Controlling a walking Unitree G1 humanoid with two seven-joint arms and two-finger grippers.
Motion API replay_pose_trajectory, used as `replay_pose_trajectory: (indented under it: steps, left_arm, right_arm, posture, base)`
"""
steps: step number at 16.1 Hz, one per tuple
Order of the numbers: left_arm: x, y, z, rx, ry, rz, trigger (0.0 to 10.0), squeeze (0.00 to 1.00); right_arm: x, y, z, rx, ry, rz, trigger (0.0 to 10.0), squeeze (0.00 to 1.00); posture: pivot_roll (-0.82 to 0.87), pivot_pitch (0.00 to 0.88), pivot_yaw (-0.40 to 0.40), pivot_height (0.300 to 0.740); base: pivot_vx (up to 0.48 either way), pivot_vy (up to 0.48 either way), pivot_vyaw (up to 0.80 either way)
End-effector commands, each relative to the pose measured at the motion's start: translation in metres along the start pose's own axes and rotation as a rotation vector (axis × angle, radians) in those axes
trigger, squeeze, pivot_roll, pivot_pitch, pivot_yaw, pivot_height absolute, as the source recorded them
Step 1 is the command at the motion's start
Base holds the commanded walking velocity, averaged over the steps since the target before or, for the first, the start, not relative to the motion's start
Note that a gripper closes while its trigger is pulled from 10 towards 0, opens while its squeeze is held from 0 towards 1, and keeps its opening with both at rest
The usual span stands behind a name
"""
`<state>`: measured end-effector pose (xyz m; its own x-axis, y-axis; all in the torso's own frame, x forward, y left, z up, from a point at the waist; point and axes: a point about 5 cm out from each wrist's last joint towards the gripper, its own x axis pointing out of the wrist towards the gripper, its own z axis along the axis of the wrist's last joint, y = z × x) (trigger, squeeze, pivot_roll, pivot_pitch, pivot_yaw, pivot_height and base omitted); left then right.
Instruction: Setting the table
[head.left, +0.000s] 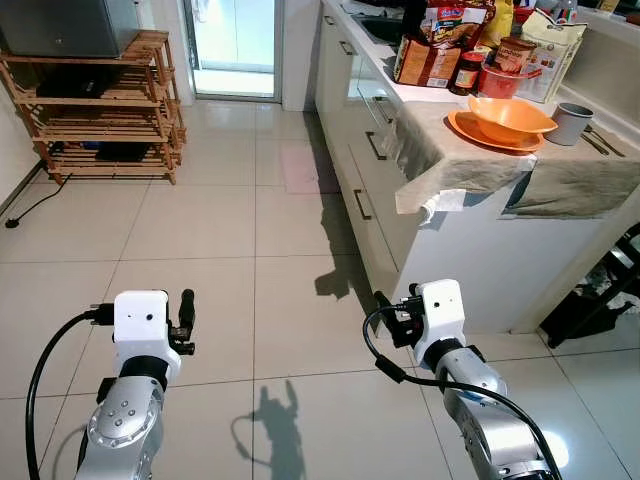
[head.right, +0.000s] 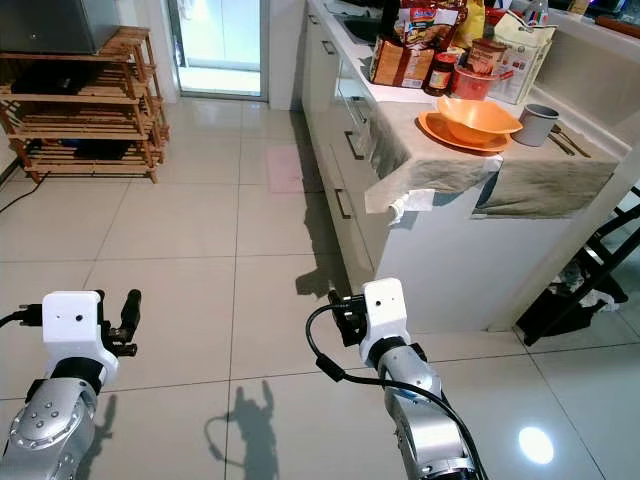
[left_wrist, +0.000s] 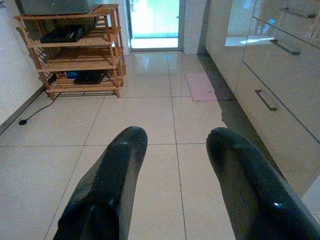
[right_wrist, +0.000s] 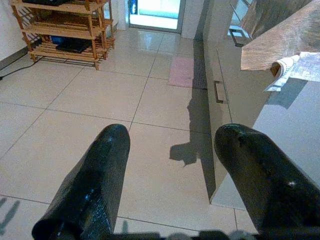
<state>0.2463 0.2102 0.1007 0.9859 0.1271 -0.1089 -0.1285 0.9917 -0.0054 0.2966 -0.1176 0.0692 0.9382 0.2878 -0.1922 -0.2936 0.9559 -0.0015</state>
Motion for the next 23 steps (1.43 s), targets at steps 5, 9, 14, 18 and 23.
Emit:
replay_pose_trajectory:
  steps: [5, 9, 14, 18, 23]
  left_arm:
    - [0.010, -0.030, -0.015, -0.100, 0.057, -0.132, 10.0, 0.00]
    - [0.011, -0.026, -0.019, -0.133, 0.058, -0.137, 10.0, 0.00]
    - [-0.008, 0.000, 0.018, -0.085, -0.156, -0.126, 10.0, 0.00]
    - [-0.039, 0.005, -0.003, -0.069, -0.099, -0.144, 10.0, 0.00]
    - [-0.066, 0.018, -0.055, 0.025, 0.074, -0.134, 10.0, 0.00]
  right_arm:
    - [0.025, 0.002, 0.013, 0.059, -0.015, -0.012, 10.0, 0.00]
    - [0.029, 0.003, 0.004, 0.077, -0.016, -0.005, 10.0, 0.00]
    - [-0.002, -0.027, 0.020, -0.108, -0.218, -0.043, 10.0, 0.00]
    - [-0.037, -0.036, 0.003, -0.127, -0.194, -0.019, 10.0, 0.00]
    - [-0.049, -0.041, -0.017, -0.130, -0.149, -0.074, 10.0, 0.00]
  posture:
    - [0.09, 0.000, -0.091, 0.740]
    - [0.09, 0.000, -0.086, 0.740]
    - [0.08, 0.000, -0.081, 0.740]
    - [0.07, 0.000, -0.092, 0.740]
    - [0.05, 0.000, -0.072, 0.740]
  base:
    - [0.000, 0.000, 0.00]
    - [0.000, 0.000, 0.00]
    - [0.000, 0.000, 0.00]
    - [0.000, 0.000, 0.00]
    - [0.000, 0.000, 0.00]
